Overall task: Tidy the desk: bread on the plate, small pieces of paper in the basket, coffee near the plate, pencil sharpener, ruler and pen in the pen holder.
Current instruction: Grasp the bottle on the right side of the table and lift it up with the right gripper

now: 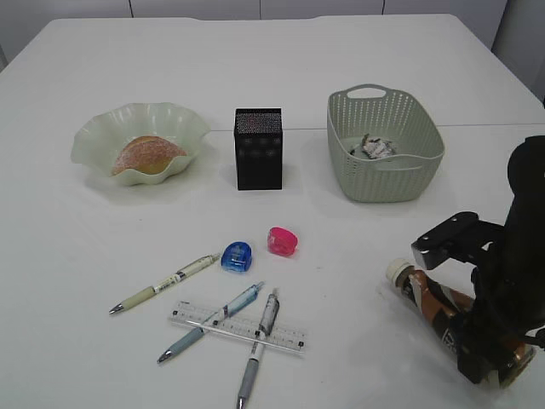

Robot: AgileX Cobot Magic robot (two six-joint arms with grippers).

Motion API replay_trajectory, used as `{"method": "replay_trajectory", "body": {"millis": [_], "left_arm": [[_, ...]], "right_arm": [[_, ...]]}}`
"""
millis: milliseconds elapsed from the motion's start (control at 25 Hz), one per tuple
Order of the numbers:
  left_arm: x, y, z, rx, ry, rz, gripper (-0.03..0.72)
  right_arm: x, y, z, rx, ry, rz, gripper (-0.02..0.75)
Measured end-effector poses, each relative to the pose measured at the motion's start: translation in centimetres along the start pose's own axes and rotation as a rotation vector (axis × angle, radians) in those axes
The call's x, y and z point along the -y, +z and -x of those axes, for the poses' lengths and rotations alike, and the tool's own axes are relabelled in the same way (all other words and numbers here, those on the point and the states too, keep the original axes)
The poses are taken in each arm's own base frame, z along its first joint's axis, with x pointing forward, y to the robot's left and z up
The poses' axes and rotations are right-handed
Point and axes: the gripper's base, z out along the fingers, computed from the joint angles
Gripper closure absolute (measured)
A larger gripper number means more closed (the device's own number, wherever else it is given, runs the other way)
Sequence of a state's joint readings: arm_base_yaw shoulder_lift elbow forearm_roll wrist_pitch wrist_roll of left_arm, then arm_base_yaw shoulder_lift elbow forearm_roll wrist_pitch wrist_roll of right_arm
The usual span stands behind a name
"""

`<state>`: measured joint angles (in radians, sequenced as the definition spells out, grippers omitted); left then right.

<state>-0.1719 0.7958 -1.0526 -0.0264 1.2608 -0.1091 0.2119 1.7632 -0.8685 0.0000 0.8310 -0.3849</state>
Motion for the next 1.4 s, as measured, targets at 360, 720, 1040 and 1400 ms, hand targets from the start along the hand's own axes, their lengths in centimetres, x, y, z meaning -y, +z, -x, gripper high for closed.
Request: {"method": "replay_trajectory", "body": {"millis": [360,720,1040,1400], "left_arm": [[0.0,0.0,0.0,0.0,-0.001,-0.002,0.245],[0.0,0.0,0.0,0.0,-0.001,-0.002,0.245],[0.0,0.0,0.0,0.0,-0.001,-0.002,0.249],[0.0,0.0,0.0,0.0,-0.001,-0.002,0.255]], "right_arm": [[0.1,0.8,0.1,-0.027,0.001,0.005,0.069],[0.2,1.4,0.1,-0.051,-0.013,-0.002,0.235],[0.2,1.2,0.1,-0.073,0.045,0.006,0.323],[0.2,0.1,0.6,-0.118,0.087,0.053,0.329]]}}
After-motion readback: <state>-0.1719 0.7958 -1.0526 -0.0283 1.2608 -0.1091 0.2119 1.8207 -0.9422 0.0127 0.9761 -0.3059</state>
